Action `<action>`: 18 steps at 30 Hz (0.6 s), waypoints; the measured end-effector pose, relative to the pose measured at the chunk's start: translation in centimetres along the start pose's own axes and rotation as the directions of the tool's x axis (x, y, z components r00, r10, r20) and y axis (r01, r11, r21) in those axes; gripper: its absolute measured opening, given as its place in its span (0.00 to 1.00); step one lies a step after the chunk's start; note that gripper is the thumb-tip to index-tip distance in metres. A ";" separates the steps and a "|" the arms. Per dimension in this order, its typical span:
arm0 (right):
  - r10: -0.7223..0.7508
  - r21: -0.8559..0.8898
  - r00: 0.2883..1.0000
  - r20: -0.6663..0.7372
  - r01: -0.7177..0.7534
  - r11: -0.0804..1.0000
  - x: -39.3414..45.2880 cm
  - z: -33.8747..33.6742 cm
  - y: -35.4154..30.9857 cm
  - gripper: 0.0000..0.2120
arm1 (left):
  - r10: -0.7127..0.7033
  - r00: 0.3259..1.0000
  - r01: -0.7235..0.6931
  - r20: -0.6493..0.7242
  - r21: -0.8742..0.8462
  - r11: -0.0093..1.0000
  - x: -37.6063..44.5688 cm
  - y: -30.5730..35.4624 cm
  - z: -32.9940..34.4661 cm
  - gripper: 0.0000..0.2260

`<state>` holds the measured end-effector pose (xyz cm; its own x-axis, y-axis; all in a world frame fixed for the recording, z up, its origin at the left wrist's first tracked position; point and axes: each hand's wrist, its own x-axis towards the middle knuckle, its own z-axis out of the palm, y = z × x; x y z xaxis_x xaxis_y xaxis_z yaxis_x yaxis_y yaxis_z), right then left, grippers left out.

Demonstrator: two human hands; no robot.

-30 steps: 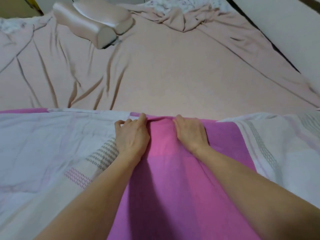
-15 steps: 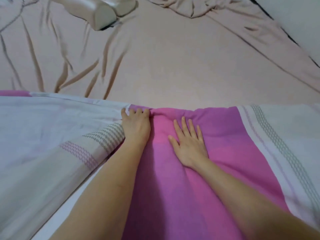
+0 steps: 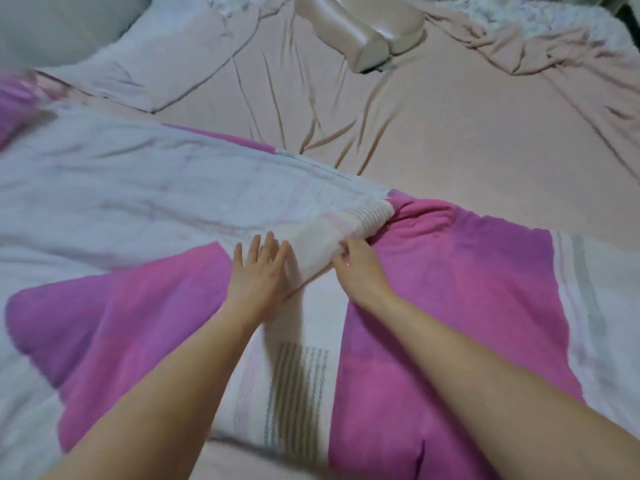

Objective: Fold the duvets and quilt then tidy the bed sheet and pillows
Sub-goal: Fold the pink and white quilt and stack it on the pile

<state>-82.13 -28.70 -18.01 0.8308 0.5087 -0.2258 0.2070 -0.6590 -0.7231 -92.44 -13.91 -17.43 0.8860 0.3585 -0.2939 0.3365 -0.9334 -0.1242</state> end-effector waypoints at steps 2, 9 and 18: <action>0.132 0.121 0.988 0.081 -0.141 0.983 -2.6 2.5 -4.5 0.16 | -0.070 0.998 0.069 -0.007 -0.043 0.997 -3.2 -3.8 -1.2 0.31; 0.381 0.352 0.836 0.395 -0.521 0.778 -12.4 17.6 -15.1 0.17 | -0.288 0.954 0.297 0.087 -0.131 0.946 -14.7 -19.3 -1.6 0.30; 0.590 0.405 0.550 0.591 -0.835 0.373 -22.1 34.4 -24.4 0.33 | -0.347 0.911 0.391 0.223 -0.202 0.898 -25.9 -36.3 2.4 0.30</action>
<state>-123.27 -4.82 -17.81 0.2740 0.2182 -0.9367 -0.8257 -0.4461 -0.3454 -128.38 10.73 -7.62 0.6190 0.6529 -0.4365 0.7133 -0.7000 -0.0353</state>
